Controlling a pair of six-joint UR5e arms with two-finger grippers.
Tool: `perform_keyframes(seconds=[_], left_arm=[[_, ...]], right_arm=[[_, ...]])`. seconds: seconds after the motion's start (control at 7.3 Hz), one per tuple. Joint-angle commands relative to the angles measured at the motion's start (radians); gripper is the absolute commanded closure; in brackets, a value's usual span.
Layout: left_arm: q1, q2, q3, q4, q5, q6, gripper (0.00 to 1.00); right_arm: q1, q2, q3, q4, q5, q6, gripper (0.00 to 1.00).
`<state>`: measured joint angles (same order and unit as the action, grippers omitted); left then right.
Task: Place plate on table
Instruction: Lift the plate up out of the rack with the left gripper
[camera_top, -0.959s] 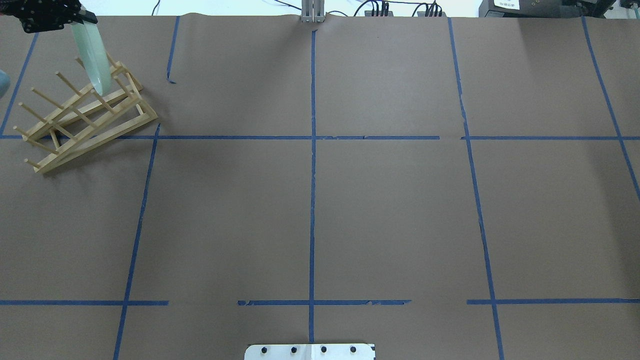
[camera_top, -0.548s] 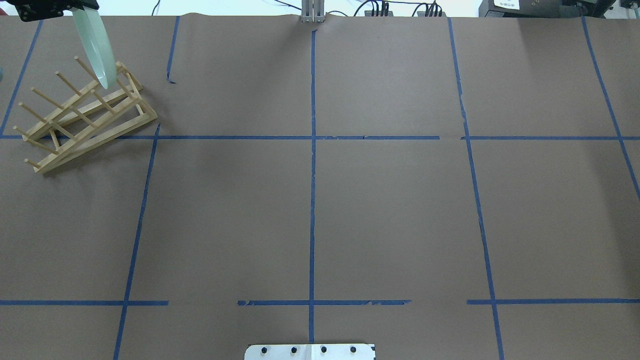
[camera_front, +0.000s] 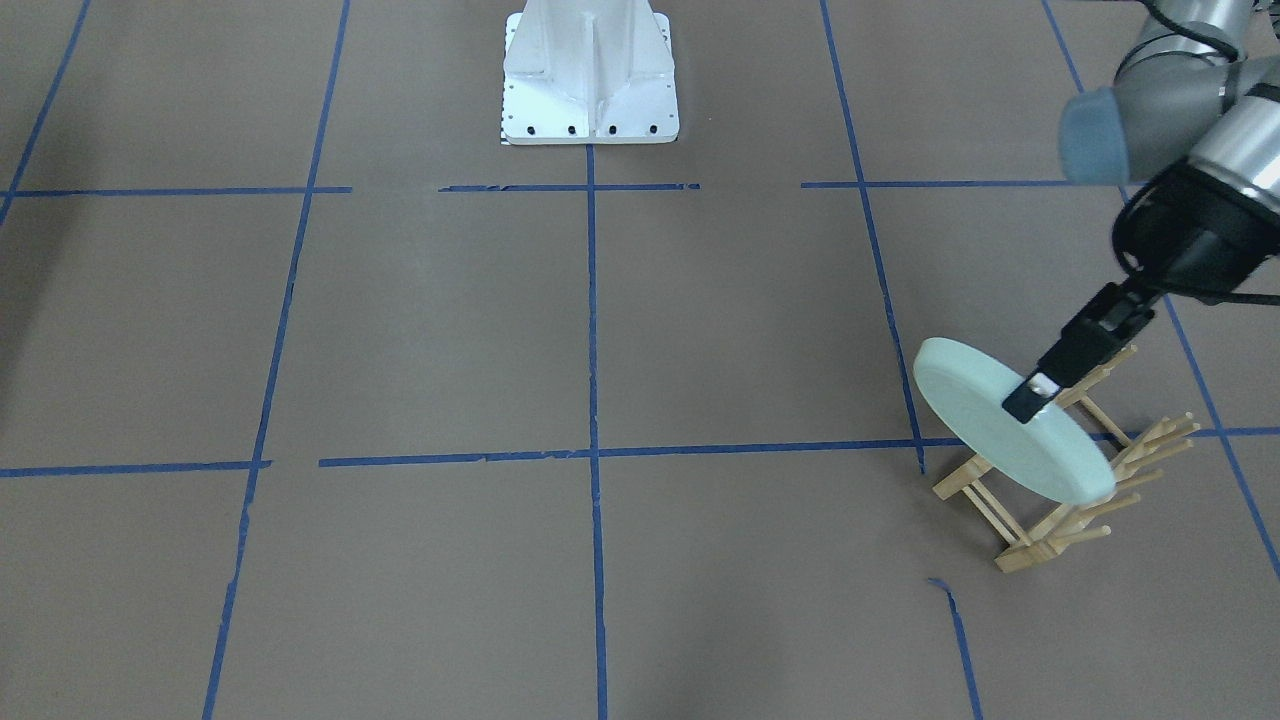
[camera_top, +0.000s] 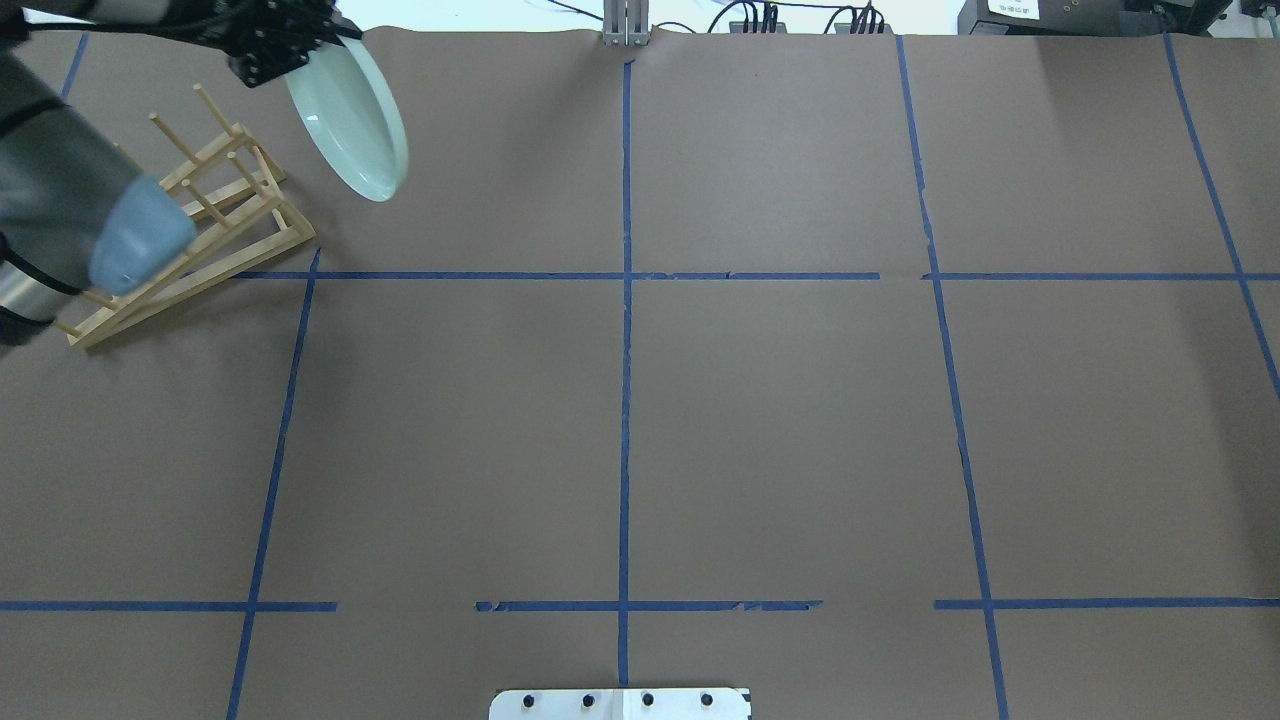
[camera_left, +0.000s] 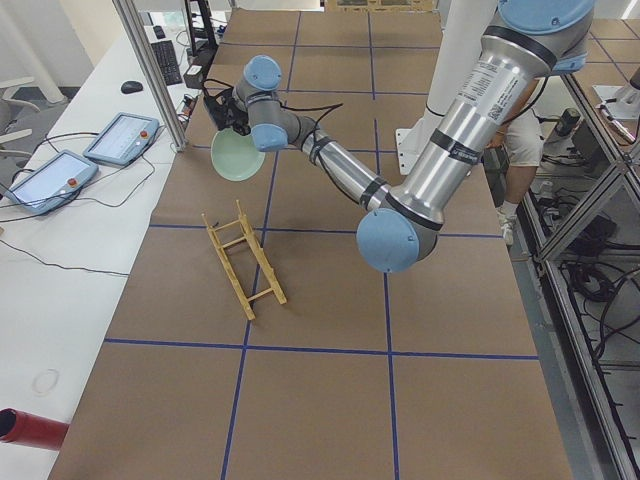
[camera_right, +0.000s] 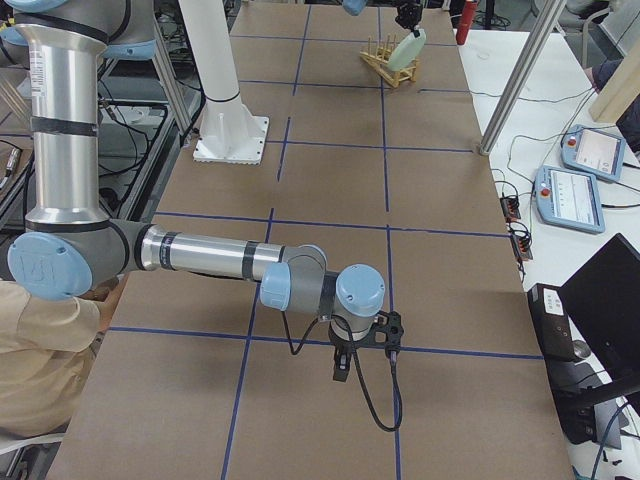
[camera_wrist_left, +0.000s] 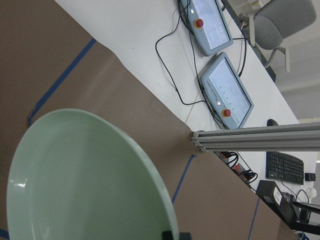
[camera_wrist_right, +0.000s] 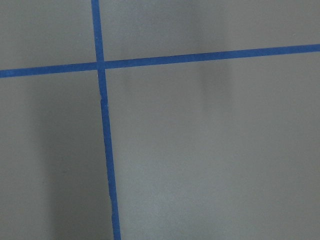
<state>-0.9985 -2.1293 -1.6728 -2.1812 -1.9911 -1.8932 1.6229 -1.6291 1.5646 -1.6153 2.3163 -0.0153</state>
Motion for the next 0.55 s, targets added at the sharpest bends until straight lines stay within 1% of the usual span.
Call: perform_keyframes(seconds=[0.0, 0.14, 0.27, 0.41], left_arm=[[0.191, -0.084, -0.011, 0.295, 0.193, -0.026, 1.0], [0.286, -0.151, 0.004, 0.534, 0.255, 0.015, 1.0], [0.3, -0.178, 0.004, 0.689, 0.252, 0.108, 1.0], [0.348, -0.188, 0.021, 0.812, 0.252, 0.155, 1.0]], right_arm=[[0.0, 0.0, 0.0, 0.0, 0.0, 0.0, 0.0], [0.0, 0.0, 0.0, 0.0, 0.0, 0.0, 0.0], [0.0, 0.0, 0.0, 0.0, 0.0, 0.0, 0.0], [0.0, -0.001, 0.0, 0.0, 0.0, 0.0, 0.0]])
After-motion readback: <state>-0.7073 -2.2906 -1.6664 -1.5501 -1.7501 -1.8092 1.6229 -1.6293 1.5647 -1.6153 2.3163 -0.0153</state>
